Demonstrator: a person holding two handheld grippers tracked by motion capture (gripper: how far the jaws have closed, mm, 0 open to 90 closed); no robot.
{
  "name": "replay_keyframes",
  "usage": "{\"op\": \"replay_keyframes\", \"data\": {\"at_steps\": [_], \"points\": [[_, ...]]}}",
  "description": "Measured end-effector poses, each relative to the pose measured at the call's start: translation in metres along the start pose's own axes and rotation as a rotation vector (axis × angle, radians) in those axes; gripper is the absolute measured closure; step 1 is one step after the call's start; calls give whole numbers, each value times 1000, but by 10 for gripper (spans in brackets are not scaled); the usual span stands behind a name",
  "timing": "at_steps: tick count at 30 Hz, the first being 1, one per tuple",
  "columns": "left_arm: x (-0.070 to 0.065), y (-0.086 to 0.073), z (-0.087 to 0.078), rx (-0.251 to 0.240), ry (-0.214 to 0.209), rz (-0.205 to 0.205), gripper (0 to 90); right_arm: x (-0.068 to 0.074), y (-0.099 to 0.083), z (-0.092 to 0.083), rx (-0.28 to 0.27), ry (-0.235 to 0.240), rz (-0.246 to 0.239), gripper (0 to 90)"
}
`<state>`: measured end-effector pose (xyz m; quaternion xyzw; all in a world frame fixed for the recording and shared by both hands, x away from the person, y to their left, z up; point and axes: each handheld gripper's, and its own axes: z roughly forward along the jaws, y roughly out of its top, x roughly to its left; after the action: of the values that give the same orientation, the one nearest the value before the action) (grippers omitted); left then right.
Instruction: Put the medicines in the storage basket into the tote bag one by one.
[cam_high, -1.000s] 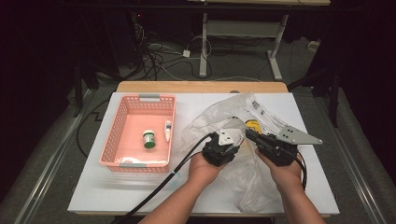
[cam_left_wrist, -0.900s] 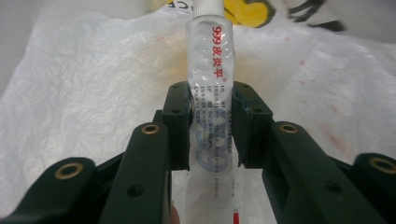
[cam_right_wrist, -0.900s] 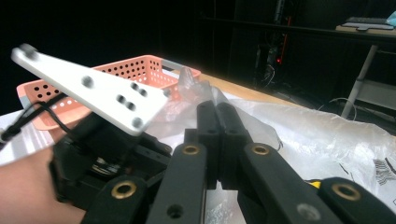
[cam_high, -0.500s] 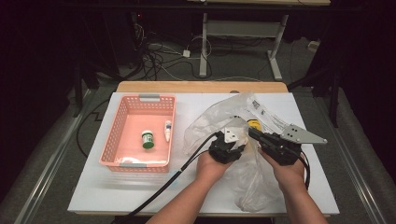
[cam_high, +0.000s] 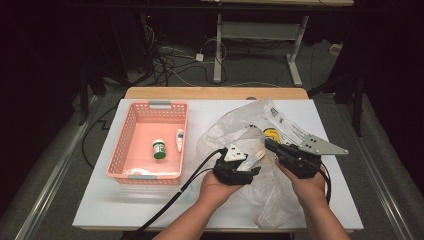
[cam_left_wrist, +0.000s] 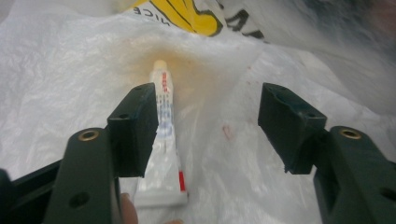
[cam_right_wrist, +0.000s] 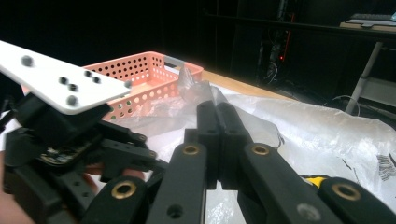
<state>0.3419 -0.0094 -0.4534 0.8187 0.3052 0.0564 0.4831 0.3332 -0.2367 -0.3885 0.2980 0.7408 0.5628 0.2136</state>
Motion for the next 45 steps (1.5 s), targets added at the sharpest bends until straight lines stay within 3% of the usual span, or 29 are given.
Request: {"op": "replay_keyframes", "data": {"at_steps": [5, 11, 13, 18, 22, 26, 38, 41, 45], "points": [[-1, -11, -14, 18, -27, 15, 265, 0, -1, -1, 3, 0, -2, 900], [-3, -23, -32, 22, -25, 26, 139, -1, -3, -5, 11, -7, -2, 900], [-4, -26, -40, 13, -20, 31, 136, -1, -3, -5, 10, -14, -3, 900], [-7, -29, -61, 3, -1, 41, 7, -1, -5, -5, 17, -15, -3, 900], [-4, -28, -80, -26, -13, 7, 0, 0, -7, -4, 22, -16, 1, 900], [1, -28, -97, -29, 30, 21, 0, 1, -7, -3, 24, -18, -1, 900], [32, -39, -142, -21, 136, -52, 0, 2, -6, -4, 19, -15, -4, 900], [40, -41, -152, -25, 192, -47, 0, 1, -6, -5, 20, -18, -4, 900], [51, -47, -162, -29, 221, -66, 0, 0, -7, -5, 20, -18, -6, 900]]}}
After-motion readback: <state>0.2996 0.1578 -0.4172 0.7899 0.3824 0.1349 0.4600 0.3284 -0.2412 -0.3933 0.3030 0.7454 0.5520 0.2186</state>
